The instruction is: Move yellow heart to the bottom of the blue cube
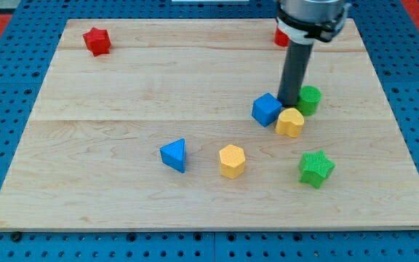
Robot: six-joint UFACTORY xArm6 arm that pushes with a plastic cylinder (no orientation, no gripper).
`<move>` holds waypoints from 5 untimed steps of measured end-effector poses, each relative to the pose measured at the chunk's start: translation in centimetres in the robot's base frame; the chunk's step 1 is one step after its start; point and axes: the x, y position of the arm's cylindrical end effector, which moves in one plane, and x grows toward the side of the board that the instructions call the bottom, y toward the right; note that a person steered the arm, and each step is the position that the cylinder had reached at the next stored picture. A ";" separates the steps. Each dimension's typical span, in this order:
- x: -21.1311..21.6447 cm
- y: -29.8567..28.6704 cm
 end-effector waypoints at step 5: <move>5.2 4.0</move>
